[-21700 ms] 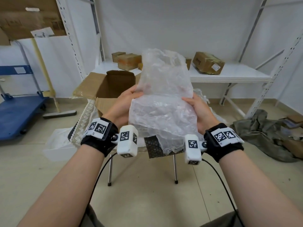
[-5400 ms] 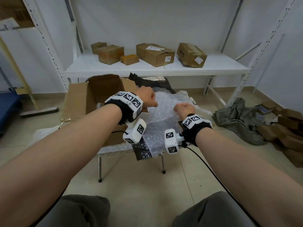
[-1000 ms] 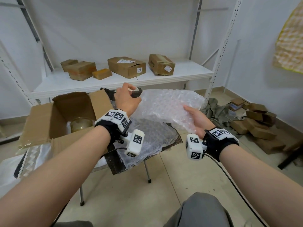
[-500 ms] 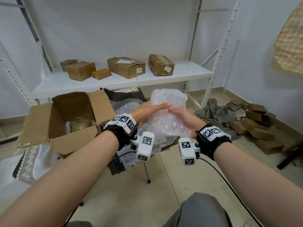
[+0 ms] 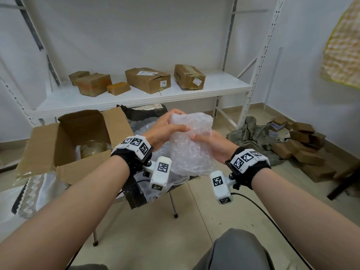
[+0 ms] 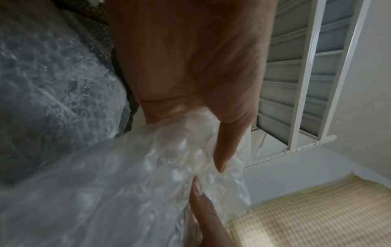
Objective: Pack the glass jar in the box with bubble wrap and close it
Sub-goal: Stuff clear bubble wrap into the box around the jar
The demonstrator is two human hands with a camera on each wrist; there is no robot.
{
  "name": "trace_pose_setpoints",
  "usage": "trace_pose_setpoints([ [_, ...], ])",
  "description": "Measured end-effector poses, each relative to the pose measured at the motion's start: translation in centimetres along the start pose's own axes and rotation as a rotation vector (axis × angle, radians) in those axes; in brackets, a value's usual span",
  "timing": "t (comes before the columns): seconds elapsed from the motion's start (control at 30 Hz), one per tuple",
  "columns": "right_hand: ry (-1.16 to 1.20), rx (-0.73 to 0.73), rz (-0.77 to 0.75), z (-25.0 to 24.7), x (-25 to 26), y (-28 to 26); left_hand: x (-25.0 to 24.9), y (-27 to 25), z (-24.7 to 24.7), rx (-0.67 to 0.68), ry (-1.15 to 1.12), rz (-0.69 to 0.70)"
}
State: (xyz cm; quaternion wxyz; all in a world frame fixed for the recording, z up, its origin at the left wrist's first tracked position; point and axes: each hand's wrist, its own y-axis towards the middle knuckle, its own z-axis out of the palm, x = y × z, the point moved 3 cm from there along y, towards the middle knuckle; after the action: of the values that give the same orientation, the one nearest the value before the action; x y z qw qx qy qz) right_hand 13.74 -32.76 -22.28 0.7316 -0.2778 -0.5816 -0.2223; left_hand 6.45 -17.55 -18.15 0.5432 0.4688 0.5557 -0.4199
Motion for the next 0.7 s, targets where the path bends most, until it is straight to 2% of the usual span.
trace_pose_setpoints([
  [0.1, -0.034, -0.037, -0.029, -0.5, 0.1, -0.2, -0.5, 0.0, -0.9, 0.047, 0.015, 0.011],
  [0.2, -0.074, -0.013, -0.083, -0.7, 0.3, -0.4, -0.9, -0.2, -1.5, 0.084, 0.045, -0.003],
  [0.4, -0.027, -0.04, -0.124, -0.6, 0.5, -0.1, -1.1, -0.4, -1.9, 0.148, 0.144, -0.053],
  [0.53, 0.021, -0.095, -0.16, -0.7, 0.6, 0.2, -1.2, -0.1, -1.8, 0.11, 0.222, -0.113],
  [0.7, 0.071, -0.151, -0.159, -0.8, 0.3, 0.5, -1.1, 0.5, -2.4, -0.03, 0.331, -0.118],
])
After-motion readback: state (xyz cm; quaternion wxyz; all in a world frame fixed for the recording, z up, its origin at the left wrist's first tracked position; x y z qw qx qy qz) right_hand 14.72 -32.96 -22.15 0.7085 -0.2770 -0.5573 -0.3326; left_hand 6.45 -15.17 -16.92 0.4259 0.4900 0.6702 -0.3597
